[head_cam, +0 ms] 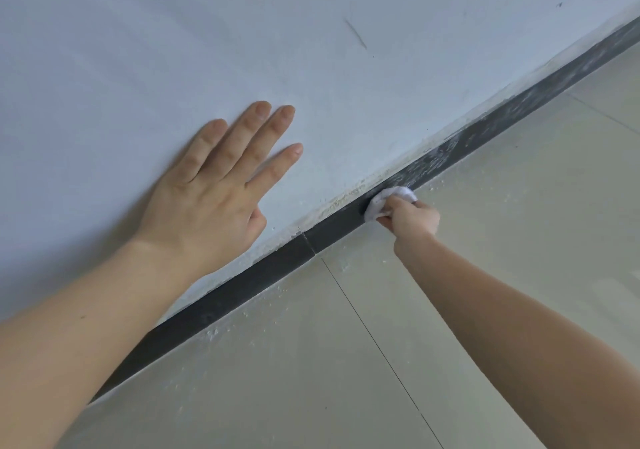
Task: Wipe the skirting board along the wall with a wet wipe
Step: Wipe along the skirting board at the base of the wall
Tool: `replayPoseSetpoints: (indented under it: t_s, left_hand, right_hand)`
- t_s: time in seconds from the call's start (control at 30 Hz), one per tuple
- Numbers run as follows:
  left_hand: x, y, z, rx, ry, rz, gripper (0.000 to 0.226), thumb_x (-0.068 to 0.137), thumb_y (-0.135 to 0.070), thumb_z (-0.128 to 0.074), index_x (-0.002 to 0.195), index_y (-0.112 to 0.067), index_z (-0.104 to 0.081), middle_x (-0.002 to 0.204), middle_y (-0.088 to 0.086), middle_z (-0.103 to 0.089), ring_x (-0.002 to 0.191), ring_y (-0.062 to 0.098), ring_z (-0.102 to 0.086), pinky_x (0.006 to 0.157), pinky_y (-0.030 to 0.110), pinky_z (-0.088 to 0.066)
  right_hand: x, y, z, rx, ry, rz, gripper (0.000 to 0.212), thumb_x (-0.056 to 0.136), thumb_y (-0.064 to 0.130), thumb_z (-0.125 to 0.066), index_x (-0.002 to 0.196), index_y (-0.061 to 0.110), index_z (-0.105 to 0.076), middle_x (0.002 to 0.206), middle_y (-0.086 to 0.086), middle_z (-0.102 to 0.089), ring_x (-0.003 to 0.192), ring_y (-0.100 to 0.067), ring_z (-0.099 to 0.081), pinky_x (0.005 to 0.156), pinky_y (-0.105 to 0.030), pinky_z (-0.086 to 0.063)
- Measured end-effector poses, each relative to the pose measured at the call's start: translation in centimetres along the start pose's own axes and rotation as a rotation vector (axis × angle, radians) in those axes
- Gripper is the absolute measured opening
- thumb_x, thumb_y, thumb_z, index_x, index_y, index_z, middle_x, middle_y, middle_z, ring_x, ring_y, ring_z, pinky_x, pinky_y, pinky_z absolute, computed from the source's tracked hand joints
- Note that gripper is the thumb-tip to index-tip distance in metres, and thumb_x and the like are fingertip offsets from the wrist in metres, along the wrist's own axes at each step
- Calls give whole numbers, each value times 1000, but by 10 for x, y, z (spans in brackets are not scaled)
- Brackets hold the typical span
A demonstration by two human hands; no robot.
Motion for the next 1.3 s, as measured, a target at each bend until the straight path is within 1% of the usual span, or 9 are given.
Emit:
replayPoseSetpoints:
  t_s: [0.13, 0.23, 0.33, 0.43, 0.57, 0.73, 0.83, 1.07, 1.3]
  left_hand:
    - [2, 0, 1, -25, -16, 5, 73, 86, -31, -34, 155, -22, -12, 161, 9, 0, 148, 24, 6, 117, 38, 6]
    - [1, -1, 1, -12, -22, 6, 73, 86, -32, -35, 155, -21, -14, 161, 9, -5, 147, 27, -3, 117, 38, 4]
    - [2, 0, 3, 1, -31, -1, 73, 86, -32, -35, 155, -21, -14, 161, 9, -6, 146, 27, -6, 116, 38, 2]
    - [1, 0, 3, -15, -16, 0, 73, 86, -33, -36, 155, -21, -14, 161, 8, -5, 146, 27, -4, 117, 38, 3]
    - [1, 0, 2, -29, -25, 6, 73, 86, -32, -36, 155, -22, -14, 161, 8, -5, 146, 26, -4, 117, 38, 4]
    - [1, 0, 1, -45, -8, 18, 72, 87, -33, -35, 155, -23, -13, 161, 6, -5, 146, 25, -2, 117, 37, 7]
    - [1, 2, 2, -87, 32, 36, 74, 86, -33, -36, 155, -24, -12, 162, 5, -2, 148, 23, 3, 117, 37, 9]
    - [44, -26, 19, -234, -17, -29, 76, 77, -24, -40, 151, -16, -27, 160, 12, -8, 148, 26, -5, 118, 40, 5]
    - [69, -31, 9, -199, -29, -62, 72, 82, -21, -37, 153, -12, -24, 161, 11, -6, 148, 25, -6, 120, 37, 5]
  right_hand:
    - [1, 19, 23, -10, -146, 102, 16, 83, 8, -54, 95, 15, -60, 71, 0, -56, 63, -17, -56, 58, -28, -51]
    - [-40, -24, -6, -120, 136, 7, 12, 81, 3, -57, 79, 14, -59, 71, -4, -57, 64, -22, -57, 70, -40, -57]
    - [-83, -54, -47, -192, 423, -50, 11, 78, 7, -61, 88, 6, -60, 80, -9, -59, 71, -23, -61, 77, -47, -59]
    - [-73, -31, -54, -164, 353, 46, 21, 74, 15, -62, 91, 2, -61, 79, -8, -63, 75, -22, -64, 77, -51, -58]
    - [-35, 14, -30, -105, 190, 136, 7, 78, 13, -64, 84, 12, -64, 85, -9, -70, 87, -28, -71, 76, -46, -60]
    - [9, 43, 5, 24, 15, 148, 26, 73, 6, -55, 97, 1, -64, 76, -16, -68, 63, -22, -61, 79, -41, -59]
    - [16, 43, 40, 104, -173, 126, 19, 81, 8, -53, 100, 11, -56, 75, -2, -58, 65, -15, -57, 65, -26, -52]
    - [-25, -24, -20, -143, 319, 15, 11, 75, 2, -59, 85, 7, -59, 77, -11, -56, 73, -23, -59, 79, -49, -58]
    - [41, 20, 11, -22, 116, 35, 21, 65, 2, -55, 82, 3, -67, 79, -23, -68, 67, -28, -64, 74, -41, -61]
Point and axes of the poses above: each hand's wrist, its own x-axis towards the middle knuckle, its own z-axis out of the back of the hand, y = z × x, the point moved 9 cm from there along x, towards the middle knuckle
